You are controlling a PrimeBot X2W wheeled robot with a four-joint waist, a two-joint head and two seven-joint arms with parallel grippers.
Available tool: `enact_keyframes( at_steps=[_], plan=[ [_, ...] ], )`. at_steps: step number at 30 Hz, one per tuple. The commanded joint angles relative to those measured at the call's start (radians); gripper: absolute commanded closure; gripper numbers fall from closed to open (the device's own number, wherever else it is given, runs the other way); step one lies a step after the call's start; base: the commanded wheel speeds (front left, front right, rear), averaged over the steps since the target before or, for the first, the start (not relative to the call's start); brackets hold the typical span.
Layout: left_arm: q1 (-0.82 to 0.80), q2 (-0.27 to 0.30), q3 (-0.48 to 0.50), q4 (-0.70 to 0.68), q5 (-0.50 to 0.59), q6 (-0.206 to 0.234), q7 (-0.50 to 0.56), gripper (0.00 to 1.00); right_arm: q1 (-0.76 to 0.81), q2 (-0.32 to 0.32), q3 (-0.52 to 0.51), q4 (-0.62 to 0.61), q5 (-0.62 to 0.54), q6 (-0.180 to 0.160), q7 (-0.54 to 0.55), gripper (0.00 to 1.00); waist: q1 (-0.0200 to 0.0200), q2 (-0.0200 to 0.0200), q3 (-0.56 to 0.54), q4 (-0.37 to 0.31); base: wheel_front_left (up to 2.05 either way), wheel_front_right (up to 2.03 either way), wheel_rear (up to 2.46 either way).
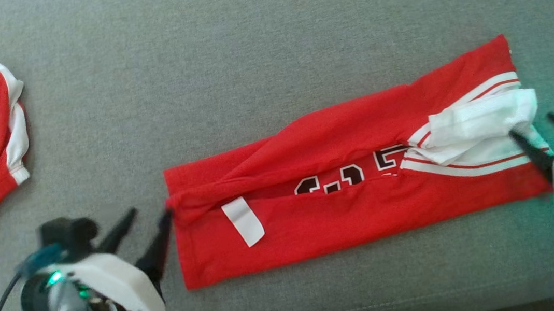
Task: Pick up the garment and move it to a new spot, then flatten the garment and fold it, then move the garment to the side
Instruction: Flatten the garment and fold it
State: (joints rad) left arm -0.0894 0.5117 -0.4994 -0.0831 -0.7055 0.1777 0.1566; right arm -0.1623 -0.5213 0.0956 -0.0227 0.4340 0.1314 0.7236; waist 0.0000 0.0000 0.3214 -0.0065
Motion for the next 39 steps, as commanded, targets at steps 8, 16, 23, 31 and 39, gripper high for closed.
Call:
enact_keyframes(
  at_steps=[8,16,23,31,39],
  plan=[
    [0.058,-0.131,0.123,-0.049,0.134,0.165,-0.386,0.0,-0.121,0.084,-0.1,0.053,-0.083,-0.001,0.024,0.0,0.0,0.0,-0.015,0.008,0.0,0.0,0.0],
    [0.063,-0.295,0.153,-0.03,0.279,0.116,-0.418,0.0,-0.165,0.133,-0.109,0.24,-0.176,-0.001,0.026,0.0,0.0,0.0,-0.018,0.05,0.0,0.0,0.0],
    [0.113,-0.407,0.231,-0.033,0.405,0.02,-0.418,0.0,-0.179,0.196,-0.139,0.391,-0.142,-0.001,0.015,0.0,0.0,0.0,-0.046,0.086,0.0,0.0,0.0],
    [0.166,-0.453,0.293,-0.003,0.46,-0.06,-0.418,0.0,-0.164,0.193,-0.131,0.43,-0.012,-0.001,0.055,1.0,0.0,0.0,-0.084,0.104,0.0,0.0,0.0],
    [0.187,-0.461,0.32,0.017,0.464,-0.087,-0.418,0.0,-0.181,0.124,-0.252,0.436,0.01,-0.001,-0.006,1.0,0.0,0.0,-0.12,0.11,0.0,0.0,0.0]
  ],
)
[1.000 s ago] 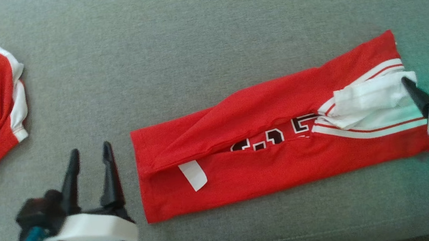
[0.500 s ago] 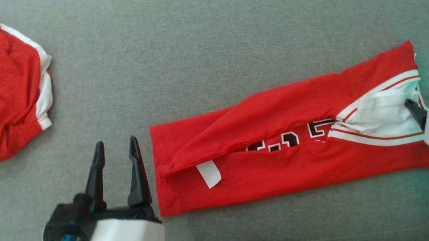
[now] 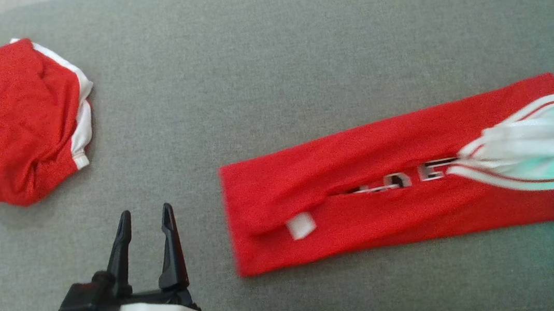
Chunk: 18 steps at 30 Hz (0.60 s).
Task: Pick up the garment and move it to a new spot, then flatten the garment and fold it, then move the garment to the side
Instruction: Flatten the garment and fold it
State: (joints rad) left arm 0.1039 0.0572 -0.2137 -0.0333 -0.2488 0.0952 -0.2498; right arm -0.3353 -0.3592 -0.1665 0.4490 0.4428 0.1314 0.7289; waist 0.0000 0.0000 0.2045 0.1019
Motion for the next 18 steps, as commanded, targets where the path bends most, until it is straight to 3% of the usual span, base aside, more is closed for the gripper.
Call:
enact_keyframes(
  at_steps=[1,6,9,18],
  plan=[
    [-0.004,-0.006,0.033,-0.028,0.002,-0.005,-0.012,0.0,-0.01,-0.055,-0.013,-0.034,-0.002,-0.001,-0.014,1.0,0.0,0.0,-0.011,0.004,0.0,0.0,0.0],
    [0.021,-0.007,0.028,0.005,0.003,-0.007,-0.012,0.0,-0.012,-0.129,-0.136,-0.049,-0.051,-0.001,0.0,1.0,0.0,0.0,-0.061,0.011,0.0,0.0,0.0],
    [0.038,-0.007,0.025,0.02,0.004,-0.005,-0.012,0.0,-0.007,-0.133,-0.167,-0.103,-0.064,-0.001,0.031,1.0,0.0,0.0,-0.094,0.013,0.0,0.0,0.0],
    [0.055,-0.007,0.015,0.019,-0.009,0.006,-0.012,0.0,0.095,-0.045,-0.004,-0.466,0.069,-0.001,0.124,1.0,0.0,0.0,-0.111,-0.004,0.0,0.0,0.0]
  ],
)
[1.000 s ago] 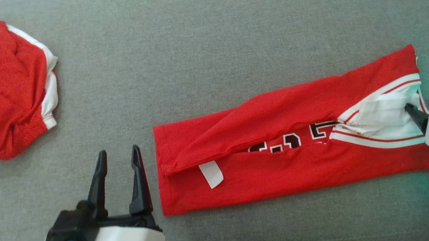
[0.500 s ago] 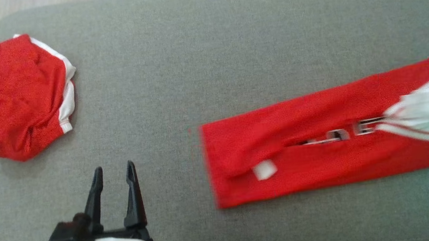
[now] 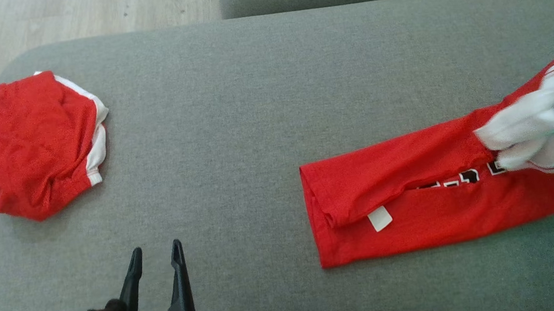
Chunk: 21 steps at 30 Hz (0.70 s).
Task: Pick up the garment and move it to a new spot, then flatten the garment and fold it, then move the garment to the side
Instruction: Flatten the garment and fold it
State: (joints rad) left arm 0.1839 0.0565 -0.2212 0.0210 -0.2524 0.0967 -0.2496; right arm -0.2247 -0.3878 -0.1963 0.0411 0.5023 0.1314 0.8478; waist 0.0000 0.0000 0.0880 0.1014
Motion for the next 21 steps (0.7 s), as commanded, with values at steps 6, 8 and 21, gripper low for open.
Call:
enact_keyframes(
  at_steps=[6,8,21],
  plan=[
    [-0.045,-0.006,0.017,-0.03,-0.006,0.004,-0.012,0.0,0.02,0.104,0.221,-0.154,0.039,-0.001,-0.005,1.0,0.0,0.0,0.03,-0.014,0.0,0.0,0.0],
    [-0.053,-0.006,0.01,-0.024,-0.007,0.001,-0.012,0.0,0.012,0.145,0.289,-0.13,0.038,-0.001,-0.032,1.0,0.0,0.0,0.035,-0.015,0.0,0.0,0.0],
    [-0.065,-0.006,-0.015,0.001,-0.001,0.002,-0.012,0.0,-0.006,0.301,0.525,0.113,0.001,-0.001,-0.228,1.0,0.0,0.0,0.032,0.028,0.0,0.0,0.0]
  ],
)
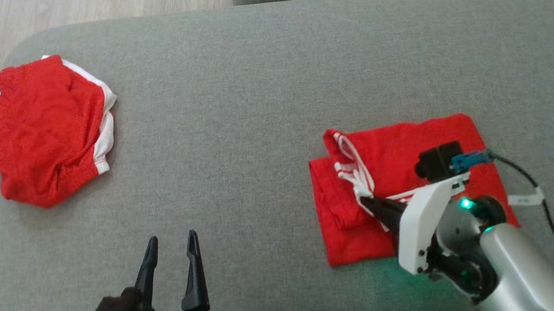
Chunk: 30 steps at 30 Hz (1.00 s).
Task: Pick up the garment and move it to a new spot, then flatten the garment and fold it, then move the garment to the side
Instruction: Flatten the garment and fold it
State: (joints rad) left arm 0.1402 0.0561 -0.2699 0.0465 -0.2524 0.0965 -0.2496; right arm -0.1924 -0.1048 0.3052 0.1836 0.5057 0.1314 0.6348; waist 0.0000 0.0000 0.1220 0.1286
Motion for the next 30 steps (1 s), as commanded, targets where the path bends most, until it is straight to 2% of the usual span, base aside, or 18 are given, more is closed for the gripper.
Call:
enact_keyframes(
  at_steps=[1,6,7,8,9,13,14,17,24,30],
  plan=[
    [-0.02,-0.006,0.035,-0.023,-0.001,0.003,-0.012,0.0,-0.043,0.023,0.028,-0.016,-0.003,-0.001,-0.023,1.0,0.0,0.0,-0.003,0.001,0.0,0.0,0.0],
    [-0.017,-0.006,0.036,-0.019,-0.003,0.005,-0.012,0.0,-0.051,0.038,0.053,0.026,-0.009,-0.001,-0.054,1.0,0.0,0.0,-0.012,-0.001,0.0,0.0,0.0],
    [-0.015,-0.006,0.035,-0.018,-0.005,0.006,-0.012,0.0,-0.052,0.041,0.058,0.031,-0.007,-0.001,-0.068,0.75,0.0,0.0,-0.016,-0.003,0.0,0.0,0.0],
    [-0.013,-0.006,0.033,-0.017,-0.007,0.007,-0.012,0.0,-0.052,0.044,0.065,0.032,-0.003,-0.001,-0.083,0.14,0.0,0.0,-0.02,-0.005,0.0,0.0,0.0],
    [-0.012,-0.006,0.032,-0.017,-0.008,0.008,-0.012,0.0,-0.051,0.047,0.066,0.033,0.008,-0.001,-0.1,0.0,0.0,0.0,-0.024,-0.008,0.0,0.0,0.0],
    [-0.001,-0.006,0.032,-0.012,-0.01,0.009,-0.012,0.0,-0.034,0.054,0.065,-0.002,0.119,-0.001,-0.181,0.0,0.0,0.0,-0.042,-0.028,0.0,0.0,0.0],
    [0.002,-0.006,0.032,-0.012,-0.008,0.007,-0.012,0.0,-0.022,0.054,0.069,-0.027,0.159,-0.001,-0.235,0.0,0.0,0.0,-0.05,-0.036,0.0,0.0,0.0],
    [0.006,-0.006,0.033,-0.015,-0.005,0.006,-0.012,0.0,0.006,0.054,0.048,-0.059,0.146,-0.001,-0.315,0.0,0.0,0.0,-0.064,-0.048,0.0,0.0,0.0],
    [0.015,-0.006,0.047,-0.032,0.0,0.005,-0.012,0.0,0.117,0.033,-0.125,-0.117,-0.135,-0.001,-0.533,0.0,0.0,0.0,-0.082,-0.068,0.0,0.0,0.0],
    [0.025,-0.006,0.065,-0.034,0.021,-0.009,-0.012,0.0,0.22,0.003,-0.282,-0.053,-0.364,-0.001,-0.749,0.0,0.0,0.0,-0.113,-0.072,0.0,0.0,0.0]
  ],
)
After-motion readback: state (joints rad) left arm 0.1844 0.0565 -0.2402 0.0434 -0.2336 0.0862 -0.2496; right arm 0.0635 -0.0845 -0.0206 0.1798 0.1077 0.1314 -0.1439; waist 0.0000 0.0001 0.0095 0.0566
